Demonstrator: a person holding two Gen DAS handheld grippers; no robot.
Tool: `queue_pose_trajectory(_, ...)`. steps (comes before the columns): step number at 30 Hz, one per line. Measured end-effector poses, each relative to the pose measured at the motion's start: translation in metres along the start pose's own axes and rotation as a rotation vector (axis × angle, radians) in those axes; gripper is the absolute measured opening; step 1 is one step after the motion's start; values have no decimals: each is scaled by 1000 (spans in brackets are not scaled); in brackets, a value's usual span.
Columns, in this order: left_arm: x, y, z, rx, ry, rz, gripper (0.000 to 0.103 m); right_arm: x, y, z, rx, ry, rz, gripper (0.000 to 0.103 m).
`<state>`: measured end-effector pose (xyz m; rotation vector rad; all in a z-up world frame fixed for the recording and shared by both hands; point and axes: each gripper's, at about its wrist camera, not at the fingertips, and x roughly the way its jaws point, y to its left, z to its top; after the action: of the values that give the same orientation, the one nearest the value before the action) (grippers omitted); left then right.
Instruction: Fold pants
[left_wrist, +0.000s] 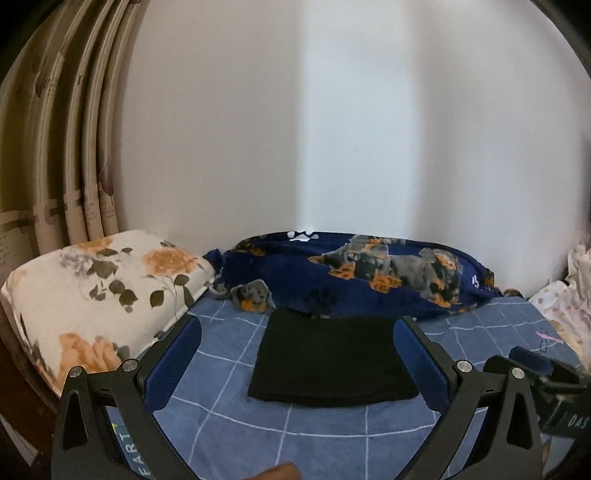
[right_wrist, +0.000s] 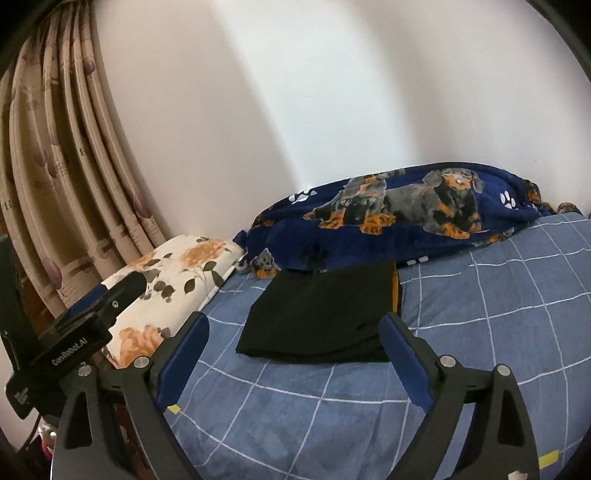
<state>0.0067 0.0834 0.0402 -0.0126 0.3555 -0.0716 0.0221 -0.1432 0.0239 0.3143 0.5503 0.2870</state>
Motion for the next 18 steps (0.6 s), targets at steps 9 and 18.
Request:
queue_pose_trajectory(9, -16, -2, -1, 0, -17, -13, 103, -15, 18, -5, -55, -18, -32, 96)
queue_pose_trajectory(18, -16, -5, -3, 0, 5, -40, 103, -23, 20, -6, -46, -26, -32, 98)
